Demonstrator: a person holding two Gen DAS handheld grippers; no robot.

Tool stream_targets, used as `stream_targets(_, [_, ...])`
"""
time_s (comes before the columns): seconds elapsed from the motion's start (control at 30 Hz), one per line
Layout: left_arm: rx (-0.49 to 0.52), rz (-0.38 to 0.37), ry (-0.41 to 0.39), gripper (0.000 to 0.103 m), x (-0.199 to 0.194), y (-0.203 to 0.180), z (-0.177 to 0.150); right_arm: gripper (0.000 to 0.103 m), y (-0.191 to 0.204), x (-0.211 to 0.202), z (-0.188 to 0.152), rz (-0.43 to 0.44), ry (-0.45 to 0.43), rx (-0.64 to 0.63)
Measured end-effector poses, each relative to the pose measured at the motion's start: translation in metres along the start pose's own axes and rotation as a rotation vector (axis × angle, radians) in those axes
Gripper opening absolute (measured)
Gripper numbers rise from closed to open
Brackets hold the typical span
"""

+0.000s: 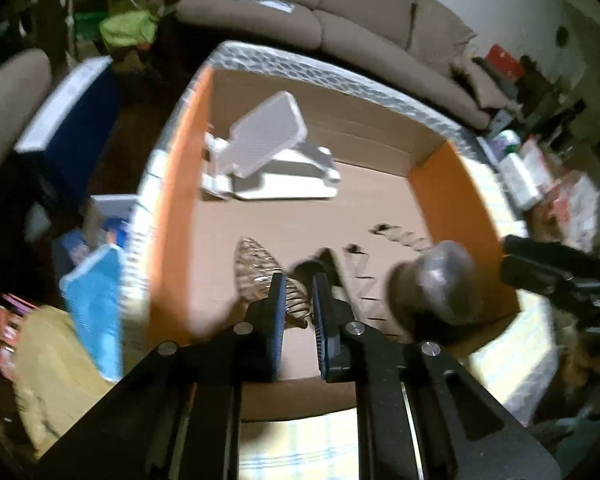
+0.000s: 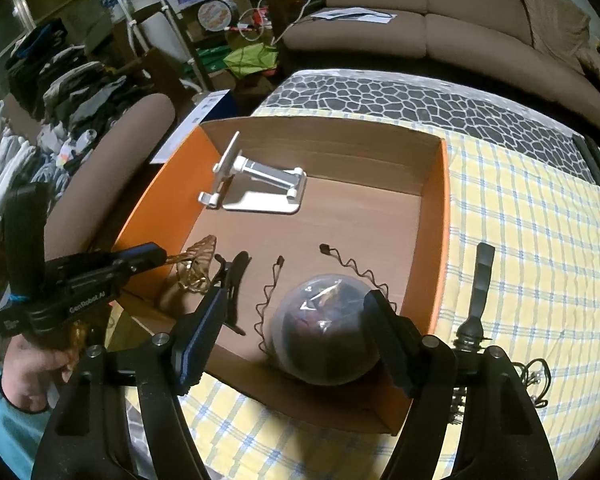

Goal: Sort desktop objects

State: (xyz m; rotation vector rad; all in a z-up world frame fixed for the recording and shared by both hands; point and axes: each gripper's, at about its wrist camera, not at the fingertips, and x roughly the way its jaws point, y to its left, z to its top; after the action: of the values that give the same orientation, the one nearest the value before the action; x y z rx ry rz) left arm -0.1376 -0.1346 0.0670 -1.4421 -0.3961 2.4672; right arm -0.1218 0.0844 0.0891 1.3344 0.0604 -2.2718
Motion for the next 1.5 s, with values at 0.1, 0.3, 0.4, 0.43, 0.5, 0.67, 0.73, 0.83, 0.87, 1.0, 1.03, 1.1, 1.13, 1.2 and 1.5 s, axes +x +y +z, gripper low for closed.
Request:
stream_targets(0.1, [0.026, -0.026, 0.023, 0.012, 0.009, -0.016, -0.002, 0.073, 0.003, 0.002, 0.000, 0.004, 0.003, -0.008])
stream_targets(0.3, [0.119, -0.028, 0.075, 0.012, 0.032, -0.057, -0.008, 0.073, 0.004, 0.004, -0.001, -0.001, 0.009, -0.010])
stream_targets(0.4, [0.161, 0.007, 0.036, 0.012, 0.021, -0.066, -0.008, 0.073, 0.004, 0.004, -0.001, -0.002, 0.012, -0.006])
stream_targets(0.43, [0.160, 0.020, 0.009, 0.012, 0.012, -0.064, -0.007, 0.073, 0.004, 0.004, 0.000, -0.002, 0.013, -0.007])
stream_targets(0.5, [0.155, 0.052, -0.013, 0.012, 0.002, -0.056, -0.006, 0.073, 0.004, 0.005, 0.000, -0.003, 0.015, -0.009])
stream_targets(0.67, [0.106, 0.090, 0.016, 0.012, 0.002, -0.027, -0.005, 0.073, 0.006, 0.006, 0.000, 0.001, 0.017, -0.013])
stream_targets(0.73, [0.109, 0.111, 0.025, 0.012, 0.004, -0.020, -0.006, 0.073, 0.008, 0.005, 0.000, 0.005, 0.017, -0.019])
stream_targets(0.83, [0.103, 0.166, 0.028, 0.012, 0.003, -0.013, -0.007, 0.073, 0.011, 0.005, 0.001, 0.009, 0.015, -0.025])
stream_targets(0.87, [0.097, 0.168, 0.026, 0.012, 0.001, -0.010, -0.007, 0.073, 0.012, 0.005, 0.001, 0.010, 0.014, -0.026])
stream_targets(1.0, [0.071, 0.191, 0.009, 0.012, -0.007, 0.001, -0.007, 0.073, 0.013, 0.006, 0.001, 0.011, 0.018, -0.030])
stream_targets(1.03, [0.065, 0.199, 0.014, 0.012, -0.006, 0.004, -0.007, 0.073, 0.013, 0.007, 0.001, 0.010, 0.020, -0.031])
stream_targets(1.1, [0.067, 0.198, 0.016, 0.012, -0.006, 0.006, -0.006, 0.073, 0.013, 0.007, 0.001, 0.011, 0.023, -0.030])
stream_targets(1.13, [0.064, 0.198, 0.014, 0.012, -0.007, 0.006, -0.006, 0.073, 0.012, 0.008, 0.001, 0.011, 0.024, -0.030])
stream_targets(1.2, [0.071, 0.209, 0.019, 0.012, -0.005, 0.005, -0.006, 0.073, 0.013, 0.007, 0.001, 0.012, 0.023, -0.029])
stream_targets(1.5, [0.221, 0.354, 0.067, 0.013, 0.016, -0.022, -0.013, 0.073, 0.014, 0.007, 0.001, 0.015, 0.024, -0.029])
